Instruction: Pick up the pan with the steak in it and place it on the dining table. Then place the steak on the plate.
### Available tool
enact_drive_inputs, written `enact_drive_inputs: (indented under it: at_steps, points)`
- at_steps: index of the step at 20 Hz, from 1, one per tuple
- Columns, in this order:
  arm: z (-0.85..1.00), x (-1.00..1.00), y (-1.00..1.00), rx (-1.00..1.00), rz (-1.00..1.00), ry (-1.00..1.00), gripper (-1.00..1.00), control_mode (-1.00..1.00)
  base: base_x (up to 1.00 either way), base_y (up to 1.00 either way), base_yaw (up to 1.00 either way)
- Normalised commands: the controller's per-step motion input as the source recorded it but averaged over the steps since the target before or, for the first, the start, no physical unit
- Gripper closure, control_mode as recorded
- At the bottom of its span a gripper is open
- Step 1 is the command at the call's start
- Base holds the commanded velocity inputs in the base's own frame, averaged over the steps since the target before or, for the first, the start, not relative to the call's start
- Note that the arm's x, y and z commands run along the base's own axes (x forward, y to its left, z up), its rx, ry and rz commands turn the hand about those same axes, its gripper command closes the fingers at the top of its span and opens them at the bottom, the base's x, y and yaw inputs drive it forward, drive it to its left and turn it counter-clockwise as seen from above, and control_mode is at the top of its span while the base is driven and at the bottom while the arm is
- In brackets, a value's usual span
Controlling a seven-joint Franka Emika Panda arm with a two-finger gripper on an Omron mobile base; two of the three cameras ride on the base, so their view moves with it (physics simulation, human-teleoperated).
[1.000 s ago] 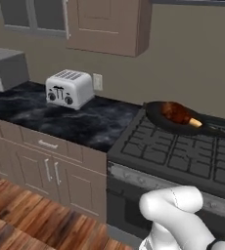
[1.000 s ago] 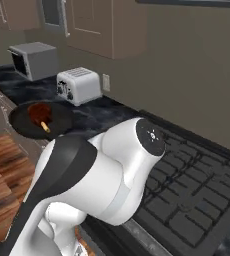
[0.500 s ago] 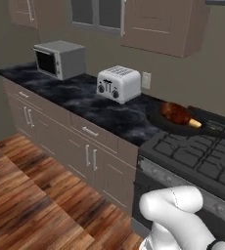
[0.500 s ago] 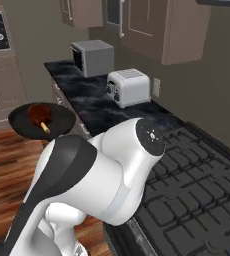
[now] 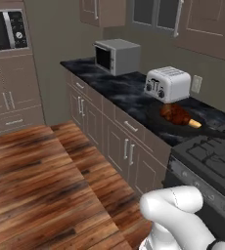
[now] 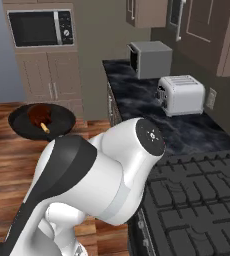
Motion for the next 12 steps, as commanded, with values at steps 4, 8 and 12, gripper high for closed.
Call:
enact_drive_inputs:
  at_steps: [4, 8, 12]
  points:
    - [0.0, 0.0, 0.0, 0.0, 0.0, 0.0, 1.0, 1.0, -0.04, 0.0, 0.5]
    - [0.0, 0.0, 0.0, 0.0, 0.0, 0.0, 1.0, 1.0, -0.03, 0.0, 0.48]
    - [0.0, 0.0, 0.0, 0.0, 0.0, 0.0, 1.0, 1.0, -0.05, 0.0, 0.45]
